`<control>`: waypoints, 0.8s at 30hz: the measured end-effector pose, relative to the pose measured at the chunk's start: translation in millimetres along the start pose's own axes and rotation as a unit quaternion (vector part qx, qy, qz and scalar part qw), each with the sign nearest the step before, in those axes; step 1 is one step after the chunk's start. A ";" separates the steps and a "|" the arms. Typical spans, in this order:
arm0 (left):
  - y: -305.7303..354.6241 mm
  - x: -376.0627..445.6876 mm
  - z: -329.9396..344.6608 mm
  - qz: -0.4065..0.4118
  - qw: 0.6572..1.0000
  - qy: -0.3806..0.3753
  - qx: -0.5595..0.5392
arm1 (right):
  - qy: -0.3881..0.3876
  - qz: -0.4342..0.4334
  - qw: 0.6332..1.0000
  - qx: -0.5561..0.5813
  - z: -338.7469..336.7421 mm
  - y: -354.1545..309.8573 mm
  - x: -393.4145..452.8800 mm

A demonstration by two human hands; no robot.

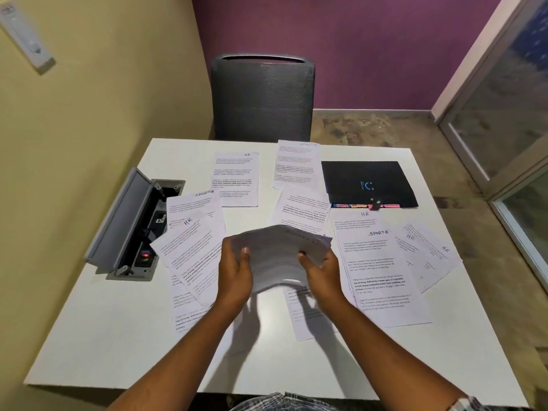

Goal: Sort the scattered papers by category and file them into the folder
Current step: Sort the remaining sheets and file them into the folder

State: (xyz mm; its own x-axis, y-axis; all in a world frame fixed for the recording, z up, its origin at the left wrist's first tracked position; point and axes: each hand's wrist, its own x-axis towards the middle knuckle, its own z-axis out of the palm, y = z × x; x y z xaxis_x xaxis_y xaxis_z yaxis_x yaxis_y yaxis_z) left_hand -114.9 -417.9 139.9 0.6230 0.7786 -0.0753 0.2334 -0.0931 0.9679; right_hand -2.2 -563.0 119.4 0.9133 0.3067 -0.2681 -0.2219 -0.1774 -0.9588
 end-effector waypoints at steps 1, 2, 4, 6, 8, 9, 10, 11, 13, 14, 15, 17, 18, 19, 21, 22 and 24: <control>-0.3 -0.3 -1.4 0.006 1.000 -0.009 -0.007 | 0.004 -0.009 1.000 -0.004 -1.1 0.8 0.6; -1.6 -1.0 -2.4 0.008 1.000 -0.020 -0.004 | 0.001 -0.004 1.000 -0.017 -1.7 2.6 0.6; -9.6 -0.8 -2.5 -0.008 0.999 -0.044 0.019 | -0.008 0.009 0.999 -0.045 0.0 8.3 -0.1; -16.8 4.1 -0.7 -0.031 0.997 -0.054 0.041 | -0.004 0.017 0.997 -0.074 3.7 12.5 -0.4; -16.7 11.6 -0.1 -0.042 0.996 -0.057 0.049 | 0.022 0.010 0.996 -0.091 5.8 10.4 2.5; -14.6 14.8 -1.9 -0.041 0.996 -0.055 0.048 | 0.039 0.008 0.995 -0.090 5.9 6.8 5.7; -12.9 17.1 -5.5 -0.037 0.997 -0.048 0.045 | 0.056 0.014 0.995 -0.077 5.5 2.5 8.9; -14.5 19.2 -10.6 -0.038 0.998 -0.037 0.041 | 0.067 0.021 0.997 -0.044 4.6 -1.3 11.4; -25.4 21.8 -22.3 -0.083 0.996 0.005 0.021 | 0.086 0.065 0.991 0.078 2.4 -9.5 16.0; -30.6 22.0 -27.5 -0.125 0.992 0.027 -0.007 | 0.094 0.109 0.980 0.137 1.0 -13.0 17.9; -33.6 22.1 -31.0 -0.178 0.982 0.044 -0.038 | 0.096 0.156 0.967 0.176 -2.0 -14.1 19.9; -39.3 22.4 -34.4 -0.266 0.957 0.048 -0.105 | 0.057 0.226 0.951 0.201 -7.7 -9.1 22.1; -40.0 23.1 -34.2 -0.288 0.947 0.023 -0.140 | 0.018 0.238 0.950 0.202 -7.7 -6.4 22.4; -41.0 25.0 -35.3 -0.299 0.940 -0.007 -0.161 | -0.008 0.247 0.948 0.199 -5.5 -4.7 20.9; -40.0 29.3 -36.3 -0.284 0.942 -0.047 -0.171 | -0.041 0.261 0.935 0.235 -0.2 2.2 17.8; -38.8 31.6 -37.2 -0.277 0.947 -0.052 -0.157 | -0.056 0.266 0.922 0.276 3.1 2.0 15.0; -29.5 35.7 -40.4 -0.228 0.968 -0.028 -0.098 | -0.072 0.236 0.904 0.350 7.2 1.1 13.4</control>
State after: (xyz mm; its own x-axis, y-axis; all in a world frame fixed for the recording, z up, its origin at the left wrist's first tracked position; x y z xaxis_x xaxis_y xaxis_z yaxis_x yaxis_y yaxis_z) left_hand -129.7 -362.3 118.4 0.5289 0.6757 -0.5135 0.3506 0.3770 0.8573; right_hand 7.3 -552.4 114.1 0.6183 0.4781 -0.6238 -0.7824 0.2995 -0.5460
